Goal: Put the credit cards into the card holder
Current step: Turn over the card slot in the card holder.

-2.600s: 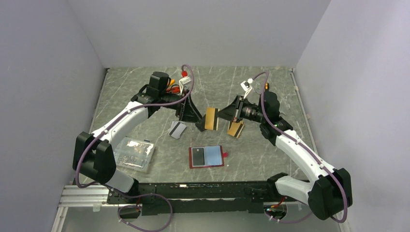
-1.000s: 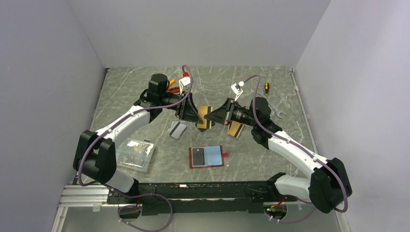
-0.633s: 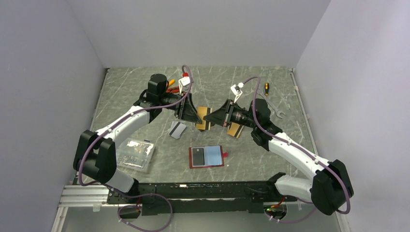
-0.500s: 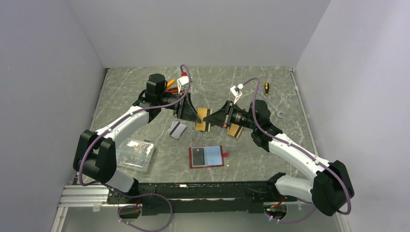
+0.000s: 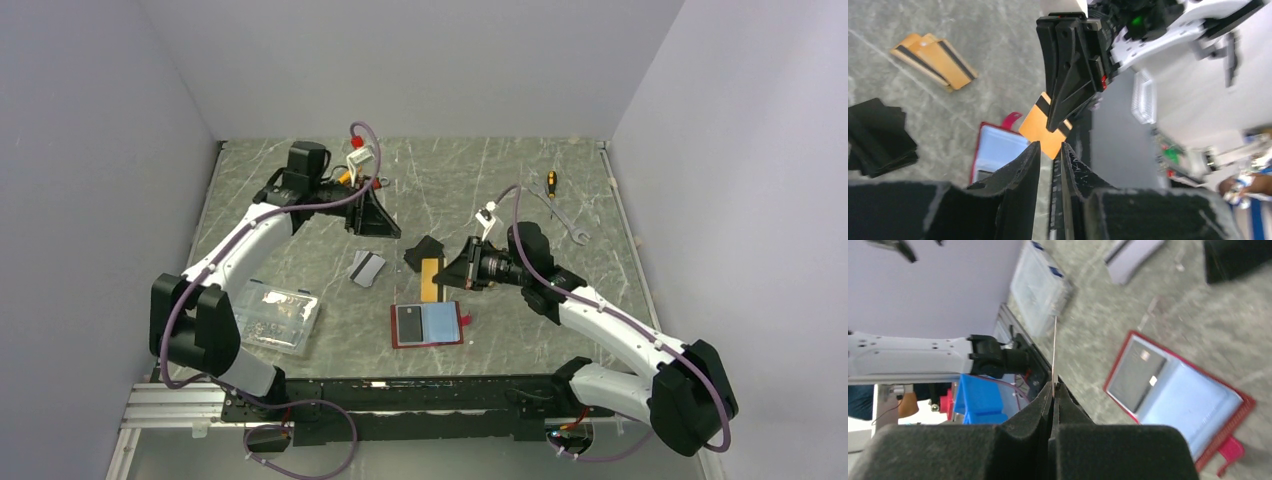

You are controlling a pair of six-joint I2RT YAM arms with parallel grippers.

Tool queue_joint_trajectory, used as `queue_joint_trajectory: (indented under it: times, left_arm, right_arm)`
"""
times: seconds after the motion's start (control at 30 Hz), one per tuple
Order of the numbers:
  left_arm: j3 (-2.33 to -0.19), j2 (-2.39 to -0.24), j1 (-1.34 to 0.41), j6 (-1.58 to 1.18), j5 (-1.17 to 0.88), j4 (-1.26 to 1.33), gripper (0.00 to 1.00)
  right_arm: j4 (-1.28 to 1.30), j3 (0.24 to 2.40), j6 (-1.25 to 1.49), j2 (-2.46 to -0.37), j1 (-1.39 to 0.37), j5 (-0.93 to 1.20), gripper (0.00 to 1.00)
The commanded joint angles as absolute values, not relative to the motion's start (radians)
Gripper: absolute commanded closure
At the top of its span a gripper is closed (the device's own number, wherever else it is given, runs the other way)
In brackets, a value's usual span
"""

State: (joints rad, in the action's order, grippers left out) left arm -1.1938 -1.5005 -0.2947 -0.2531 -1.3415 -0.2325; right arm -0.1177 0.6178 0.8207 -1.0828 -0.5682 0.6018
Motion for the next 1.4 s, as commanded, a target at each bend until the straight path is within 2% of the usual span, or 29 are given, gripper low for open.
queue_joint_trajectory:
  times: [0.0, 0.17, 0.33, 0.73, 1.0, 1.37]
  left_arm:
    - [-1.245, -1.527, -0.385, 0.322, -1.086, -0.735, 0.73]
    - [-1.067, -1.509, -0.523, 0.446, -0.757, -0.671, 0.75]
    - [-0.988, -1.546, -0.617, 0.492, -0.612, -0.609, 0.76]
    - [-0.955, -1.616, -0.732, 0.504, -0.476, -0.533, 0.80]
    - [-0.930, -1.627, -0.761, 0.513, -0.413, -0.511, 0.82]
    - [-0.924, -1.641, -0.776, 0.530, -0.364, -0.501, 0.85]
  right_arm:
    - [0.058, 0.567, 0.783, -1.055, -0.571, 0.497, 1.00]
    - [0.185, 0.509, 0.779, -1.066, -0.580, 0.338, 1.00]
    - [0.254, 0.502, 0.789, -1.087, -0.592, 0.233, 1.00]
    - [0.232, 0.466, 0.807, -1.093, -0.601, 0.159, 1.00]
    - [0.163, 0.459, 0.822, -1.148, -0.611, 0.168, 1.00]
    - [0.142, 0.432, 0.842, -1.104, -0.615, 0.186, 1.00]
